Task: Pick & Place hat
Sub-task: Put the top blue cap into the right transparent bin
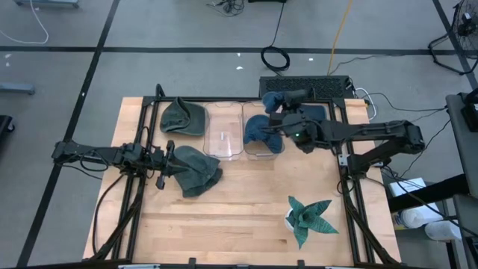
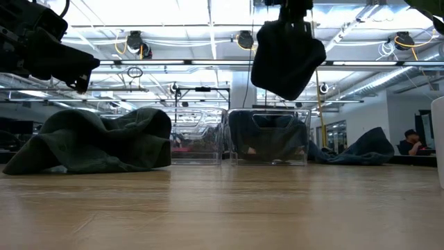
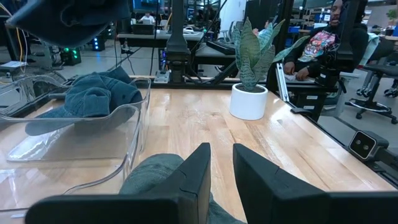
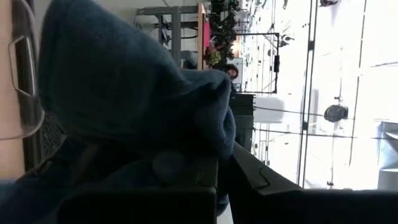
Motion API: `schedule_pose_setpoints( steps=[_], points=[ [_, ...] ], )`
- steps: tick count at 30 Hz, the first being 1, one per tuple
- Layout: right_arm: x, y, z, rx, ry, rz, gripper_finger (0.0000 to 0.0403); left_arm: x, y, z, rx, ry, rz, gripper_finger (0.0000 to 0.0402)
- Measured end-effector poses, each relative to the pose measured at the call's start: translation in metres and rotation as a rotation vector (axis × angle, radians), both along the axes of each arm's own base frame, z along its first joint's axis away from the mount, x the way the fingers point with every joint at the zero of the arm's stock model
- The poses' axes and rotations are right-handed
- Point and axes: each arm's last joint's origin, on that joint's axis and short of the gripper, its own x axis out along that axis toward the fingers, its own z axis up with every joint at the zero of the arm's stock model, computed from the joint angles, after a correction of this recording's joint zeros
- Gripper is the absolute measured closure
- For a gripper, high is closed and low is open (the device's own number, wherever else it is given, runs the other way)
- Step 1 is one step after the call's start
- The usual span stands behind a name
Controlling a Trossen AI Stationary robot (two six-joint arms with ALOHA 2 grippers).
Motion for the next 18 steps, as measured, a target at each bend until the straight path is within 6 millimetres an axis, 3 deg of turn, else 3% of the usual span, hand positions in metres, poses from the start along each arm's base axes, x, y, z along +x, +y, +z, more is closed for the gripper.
schedule_pose_setpoints(
  steps=[9, 18],
  points=[
    [0.024, 0.0, 0.016, -0.011, 0.003, 0.004, 0.0403, 0.0, 0.0, 0.0, 0.0, 0.001, 0.0, 0.0325],
    [0.036, -0.001, 0.031, -0.019, 0.006, 0.011, 0.0403, 0.0, 0.0, 0.0, 0.0, 0.0, 0.0, 0.0325]
  ],
)
